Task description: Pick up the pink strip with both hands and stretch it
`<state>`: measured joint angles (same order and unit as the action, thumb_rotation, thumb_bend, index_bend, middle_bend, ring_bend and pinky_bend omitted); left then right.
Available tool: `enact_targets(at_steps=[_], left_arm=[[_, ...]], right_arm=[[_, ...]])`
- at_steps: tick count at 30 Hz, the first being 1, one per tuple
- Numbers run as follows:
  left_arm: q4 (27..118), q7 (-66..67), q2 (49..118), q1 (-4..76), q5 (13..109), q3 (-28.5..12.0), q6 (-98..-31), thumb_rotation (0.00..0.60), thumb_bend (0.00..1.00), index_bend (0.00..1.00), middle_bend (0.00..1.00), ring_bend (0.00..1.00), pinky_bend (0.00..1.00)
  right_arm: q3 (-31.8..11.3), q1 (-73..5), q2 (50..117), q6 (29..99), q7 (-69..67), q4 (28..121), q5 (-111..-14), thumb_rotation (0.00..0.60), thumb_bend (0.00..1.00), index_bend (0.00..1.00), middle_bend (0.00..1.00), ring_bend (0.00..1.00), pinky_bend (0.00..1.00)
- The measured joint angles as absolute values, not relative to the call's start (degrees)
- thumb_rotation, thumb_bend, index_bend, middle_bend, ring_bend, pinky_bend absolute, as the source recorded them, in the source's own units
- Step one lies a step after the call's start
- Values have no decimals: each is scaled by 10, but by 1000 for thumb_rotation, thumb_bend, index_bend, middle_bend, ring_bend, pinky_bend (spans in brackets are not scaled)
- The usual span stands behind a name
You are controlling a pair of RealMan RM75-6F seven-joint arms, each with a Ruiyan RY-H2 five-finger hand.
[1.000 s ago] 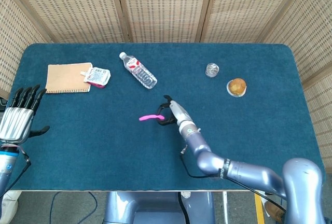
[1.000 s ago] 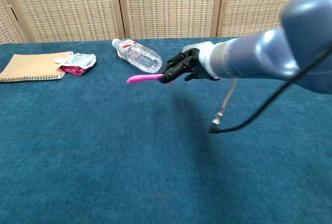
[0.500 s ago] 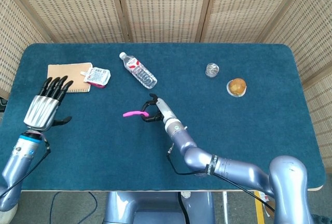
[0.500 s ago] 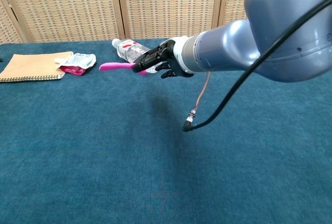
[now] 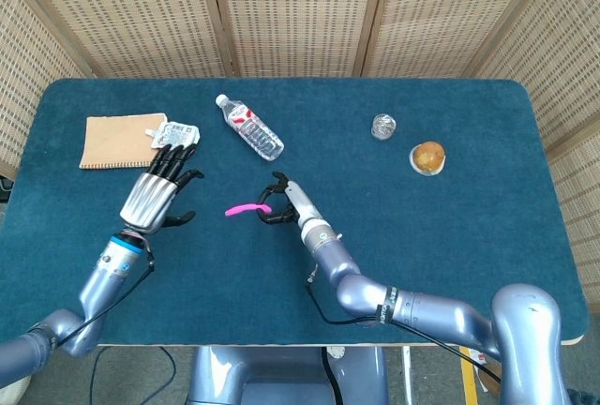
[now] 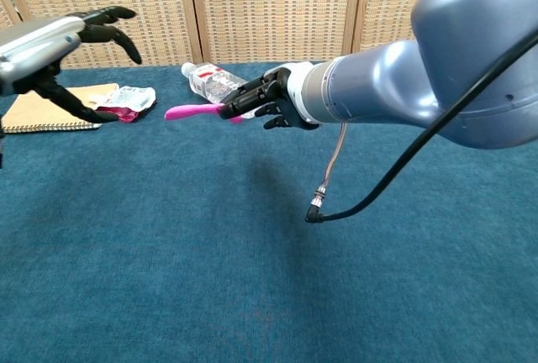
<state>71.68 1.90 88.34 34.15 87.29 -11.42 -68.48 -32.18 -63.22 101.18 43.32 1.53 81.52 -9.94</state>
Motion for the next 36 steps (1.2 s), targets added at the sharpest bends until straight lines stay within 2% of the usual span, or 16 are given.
enact_targets(at_steps=[14,27,36], left_arm=[[722,12,932,370,868,-109,-674,600,198,396,0,0,0],[688,23,985,395,850,-121,-671,600,234,464,0,0,0],[689,15,994,399,850,-118,-680,600,255,483,0,0,0]], right_arm=[[-316,-632,1004,434,8,819,-99,600,653,700,75,0,0],[-305,-630,992,439,10,832,-104,600,654,702,76,0,0],[-297,-632,989,439,13,834,-102,600,657,703,80,0,0]])
